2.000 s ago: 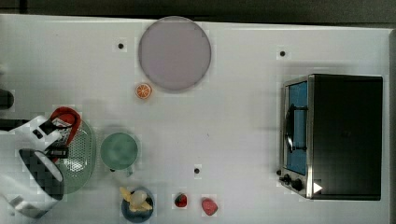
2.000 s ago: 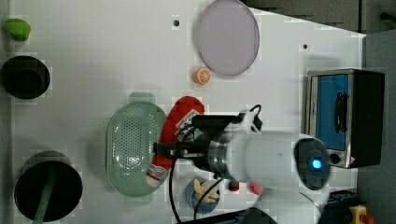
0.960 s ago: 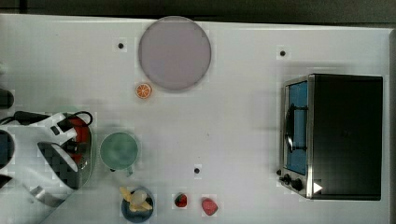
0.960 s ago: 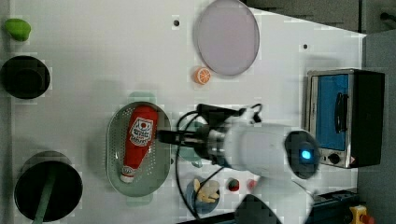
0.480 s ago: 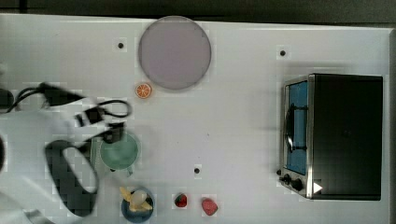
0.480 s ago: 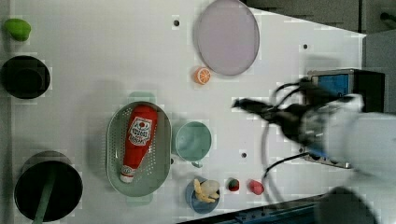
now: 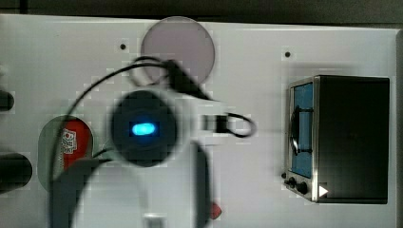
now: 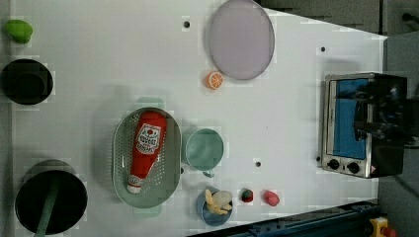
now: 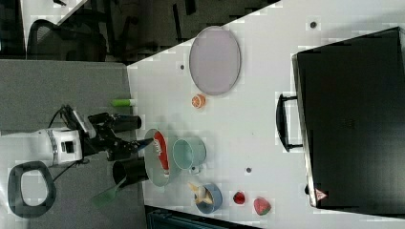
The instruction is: Pick Ketchup from the table and place it in strainer.
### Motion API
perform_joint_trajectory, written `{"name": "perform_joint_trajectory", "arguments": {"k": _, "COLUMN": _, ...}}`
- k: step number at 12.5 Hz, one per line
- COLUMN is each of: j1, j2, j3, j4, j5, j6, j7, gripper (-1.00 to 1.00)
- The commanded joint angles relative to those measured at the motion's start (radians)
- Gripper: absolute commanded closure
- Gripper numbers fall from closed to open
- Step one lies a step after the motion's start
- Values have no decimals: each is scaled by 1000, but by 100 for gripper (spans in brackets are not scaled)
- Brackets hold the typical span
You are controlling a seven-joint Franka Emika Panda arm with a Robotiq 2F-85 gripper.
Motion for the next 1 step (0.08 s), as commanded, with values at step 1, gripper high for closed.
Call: {"name": "perform_joint_trajectory", "arguments": {"k": 1, "j1": -6, "j2": -7, "j3": -69, "j4": 88, "j5": 25, "j6": -87, "j7": -138, "gripper": -100}}
